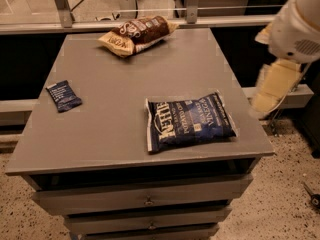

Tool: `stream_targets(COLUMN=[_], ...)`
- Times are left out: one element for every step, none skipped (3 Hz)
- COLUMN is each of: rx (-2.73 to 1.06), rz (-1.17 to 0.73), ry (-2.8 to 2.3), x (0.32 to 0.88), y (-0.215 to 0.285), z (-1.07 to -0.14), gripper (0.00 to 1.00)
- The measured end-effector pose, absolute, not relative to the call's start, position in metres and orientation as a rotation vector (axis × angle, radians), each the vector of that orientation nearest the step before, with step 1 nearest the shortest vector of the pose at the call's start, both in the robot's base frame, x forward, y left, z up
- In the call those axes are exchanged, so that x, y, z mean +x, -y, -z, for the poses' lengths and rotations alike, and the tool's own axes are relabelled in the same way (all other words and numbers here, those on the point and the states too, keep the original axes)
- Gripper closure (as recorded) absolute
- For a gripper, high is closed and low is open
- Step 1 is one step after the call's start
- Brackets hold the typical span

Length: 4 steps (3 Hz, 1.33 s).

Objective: Move brown chip bag near blue chip bag

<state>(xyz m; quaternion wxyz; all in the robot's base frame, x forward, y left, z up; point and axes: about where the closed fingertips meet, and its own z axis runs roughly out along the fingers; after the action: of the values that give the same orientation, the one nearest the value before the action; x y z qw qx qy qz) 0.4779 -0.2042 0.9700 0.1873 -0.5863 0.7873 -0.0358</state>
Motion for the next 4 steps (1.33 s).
stream_targets(rx=[-1.51,-1.383,-1.383,-1.377], rz=[0.067,0.02,0.02,-0.007], ry=[-2.153,-2.016,-2.016,-1.988], x=[0.568,0.654,0.654,0.658], y=[0.174,0.143,0.143,0.137], z=[-0.964,-0.972,-0.972,-0.973], gripper=[0.0,0.0,0.0,0.0])
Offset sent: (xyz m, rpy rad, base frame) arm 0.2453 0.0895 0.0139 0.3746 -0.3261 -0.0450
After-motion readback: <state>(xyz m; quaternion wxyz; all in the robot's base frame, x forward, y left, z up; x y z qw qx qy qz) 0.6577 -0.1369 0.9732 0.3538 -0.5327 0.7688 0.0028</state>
